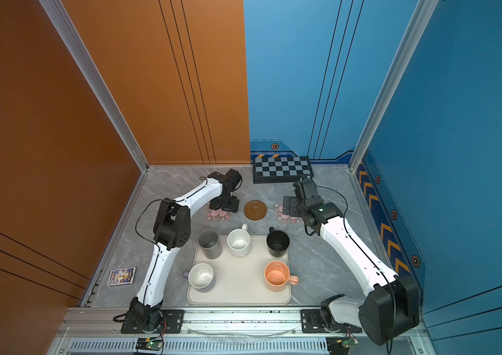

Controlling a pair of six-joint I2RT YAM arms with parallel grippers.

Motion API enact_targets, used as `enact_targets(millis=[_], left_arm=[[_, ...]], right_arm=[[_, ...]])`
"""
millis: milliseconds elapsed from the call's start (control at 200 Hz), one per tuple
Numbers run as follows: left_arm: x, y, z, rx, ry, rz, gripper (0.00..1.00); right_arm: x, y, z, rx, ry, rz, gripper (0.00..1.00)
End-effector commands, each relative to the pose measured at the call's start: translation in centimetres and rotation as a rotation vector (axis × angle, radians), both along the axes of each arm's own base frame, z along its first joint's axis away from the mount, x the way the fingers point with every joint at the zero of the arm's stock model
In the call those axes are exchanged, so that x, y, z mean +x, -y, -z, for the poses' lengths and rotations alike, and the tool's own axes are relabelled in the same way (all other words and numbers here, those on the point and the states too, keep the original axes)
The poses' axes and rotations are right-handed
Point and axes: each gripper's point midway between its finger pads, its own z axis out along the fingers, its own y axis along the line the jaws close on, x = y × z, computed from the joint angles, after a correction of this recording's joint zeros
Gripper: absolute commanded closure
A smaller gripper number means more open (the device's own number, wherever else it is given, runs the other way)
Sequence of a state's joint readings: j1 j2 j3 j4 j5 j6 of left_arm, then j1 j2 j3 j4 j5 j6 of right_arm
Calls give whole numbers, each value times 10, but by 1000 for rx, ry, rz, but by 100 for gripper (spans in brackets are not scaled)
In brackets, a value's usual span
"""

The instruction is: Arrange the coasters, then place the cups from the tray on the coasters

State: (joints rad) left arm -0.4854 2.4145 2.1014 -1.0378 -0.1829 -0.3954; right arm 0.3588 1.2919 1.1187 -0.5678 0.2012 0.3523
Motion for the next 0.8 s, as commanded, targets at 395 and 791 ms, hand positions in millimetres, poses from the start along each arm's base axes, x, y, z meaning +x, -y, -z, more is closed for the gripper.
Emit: enact_targets(millis=[395, 791], left_arm=[[-28, -65, 28, 129, -114, -105, 21], [-39, -102, 24, 116, -151, -162, 25]], right_arm=[[2, -4, 4, 49, -25, 31, 0], [4, -5, 2, 48, -17, 36, 0]])
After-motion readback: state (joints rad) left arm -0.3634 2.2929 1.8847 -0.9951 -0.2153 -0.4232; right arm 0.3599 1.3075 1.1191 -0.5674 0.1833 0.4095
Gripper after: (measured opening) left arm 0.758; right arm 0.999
